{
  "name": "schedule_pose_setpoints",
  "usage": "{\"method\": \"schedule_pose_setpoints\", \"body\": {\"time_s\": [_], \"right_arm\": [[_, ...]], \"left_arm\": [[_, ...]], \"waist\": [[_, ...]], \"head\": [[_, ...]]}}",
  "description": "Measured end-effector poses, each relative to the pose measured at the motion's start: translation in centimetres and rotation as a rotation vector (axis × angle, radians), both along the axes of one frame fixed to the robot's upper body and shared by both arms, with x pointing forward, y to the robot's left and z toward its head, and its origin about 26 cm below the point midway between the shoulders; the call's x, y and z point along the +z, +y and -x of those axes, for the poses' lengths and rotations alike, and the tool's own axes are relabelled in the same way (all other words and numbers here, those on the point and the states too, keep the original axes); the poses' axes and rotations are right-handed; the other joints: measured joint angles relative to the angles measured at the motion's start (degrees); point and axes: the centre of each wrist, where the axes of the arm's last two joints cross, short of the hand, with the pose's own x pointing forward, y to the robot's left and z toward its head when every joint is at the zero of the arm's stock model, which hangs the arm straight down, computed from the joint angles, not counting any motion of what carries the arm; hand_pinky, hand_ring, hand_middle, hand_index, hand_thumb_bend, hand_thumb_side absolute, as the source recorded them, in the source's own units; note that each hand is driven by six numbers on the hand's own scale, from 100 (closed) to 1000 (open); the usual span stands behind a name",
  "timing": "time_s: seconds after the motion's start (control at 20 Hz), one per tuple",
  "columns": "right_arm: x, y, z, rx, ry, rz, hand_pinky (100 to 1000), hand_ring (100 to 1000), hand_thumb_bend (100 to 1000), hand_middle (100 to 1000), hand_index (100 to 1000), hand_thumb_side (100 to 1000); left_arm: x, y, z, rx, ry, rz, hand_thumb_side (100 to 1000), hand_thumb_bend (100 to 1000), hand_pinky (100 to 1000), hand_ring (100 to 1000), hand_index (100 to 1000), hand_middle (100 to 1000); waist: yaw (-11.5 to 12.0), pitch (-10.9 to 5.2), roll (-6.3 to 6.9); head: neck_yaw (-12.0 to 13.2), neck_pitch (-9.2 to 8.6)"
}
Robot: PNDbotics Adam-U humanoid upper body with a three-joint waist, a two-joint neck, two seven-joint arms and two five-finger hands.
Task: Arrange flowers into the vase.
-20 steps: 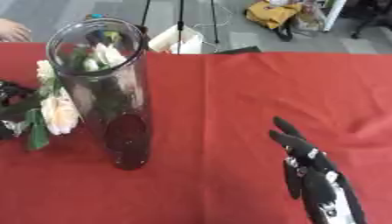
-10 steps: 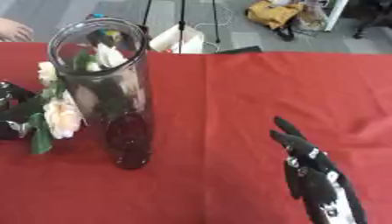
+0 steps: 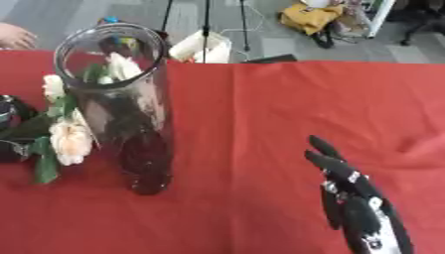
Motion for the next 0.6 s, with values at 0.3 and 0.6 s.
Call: {"method": "schedule_pose_setpoints", "body": {"time_s": [0.3,0.6], "right_arm": [[-0.03,0.11,0.0,0.0,0.001,-0.003,947,1000,100,145,864,1000],[-0.03,0.13,0.0,0.001,0.004,-0.002,947,1000,100,145,865,1000]], "left_arm": [[-0.01,-0.1,-0.12,0.014,0.002,0.031,258,100,100,140,528,293],[-0.04,-0.22,-0.16,0.031,-0.018,0.057,250,100,100,100,429,195]], "waist": [[-0.2,0.01,0.02],[-0.3,0.04,0.03]], "head": [[0.0,-0.01],[0.1,-0.01]]}}
